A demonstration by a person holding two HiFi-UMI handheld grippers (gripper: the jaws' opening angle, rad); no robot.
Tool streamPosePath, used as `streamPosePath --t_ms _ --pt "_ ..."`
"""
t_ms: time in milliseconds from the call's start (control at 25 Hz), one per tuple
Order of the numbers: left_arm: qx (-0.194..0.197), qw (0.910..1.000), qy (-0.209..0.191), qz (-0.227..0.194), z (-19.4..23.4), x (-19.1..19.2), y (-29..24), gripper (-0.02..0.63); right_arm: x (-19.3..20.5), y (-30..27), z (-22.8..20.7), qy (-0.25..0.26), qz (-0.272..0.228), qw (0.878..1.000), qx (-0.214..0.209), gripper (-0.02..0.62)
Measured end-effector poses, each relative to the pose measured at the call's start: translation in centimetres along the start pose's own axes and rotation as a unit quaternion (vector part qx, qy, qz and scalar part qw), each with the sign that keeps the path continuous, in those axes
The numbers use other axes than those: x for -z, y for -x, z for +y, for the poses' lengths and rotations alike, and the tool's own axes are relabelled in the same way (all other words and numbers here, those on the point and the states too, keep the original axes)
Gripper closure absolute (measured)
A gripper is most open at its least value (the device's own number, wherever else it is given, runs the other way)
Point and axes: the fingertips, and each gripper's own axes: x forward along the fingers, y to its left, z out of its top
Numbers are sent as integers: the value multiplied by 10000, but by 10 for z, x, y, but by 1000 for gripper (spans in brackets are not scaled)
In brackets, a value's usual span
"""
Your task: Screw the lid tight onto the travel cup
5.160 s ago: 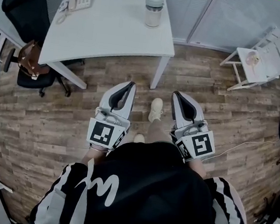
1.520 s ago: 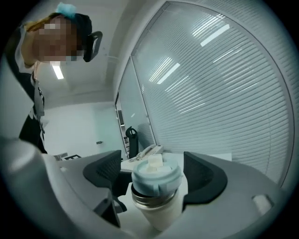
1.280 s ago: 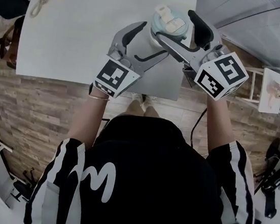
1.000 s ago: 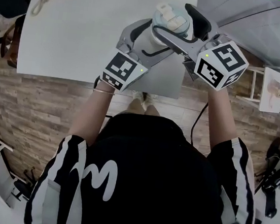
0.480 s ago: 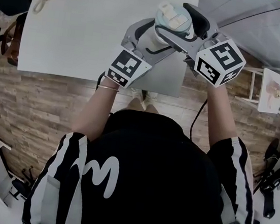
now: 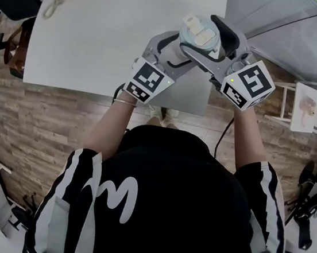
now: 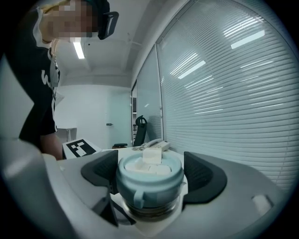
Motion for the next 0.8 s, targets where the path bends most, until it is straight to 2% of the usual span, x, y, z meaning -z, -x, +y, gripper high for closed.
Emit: streamPosePath --t_ms 320,560,800 --pt "68 10000 -13 -56 2 1 2 265 17 -2 0 -143 60 9996 227 158" --pt "77 9999 -13 -95 1 0 1 265 25 -3 0 233 277 9981 491 158" --pt "94 9999 -22 -87 2 0 1 267 27 -2 -2 204 163 9959 864 158"
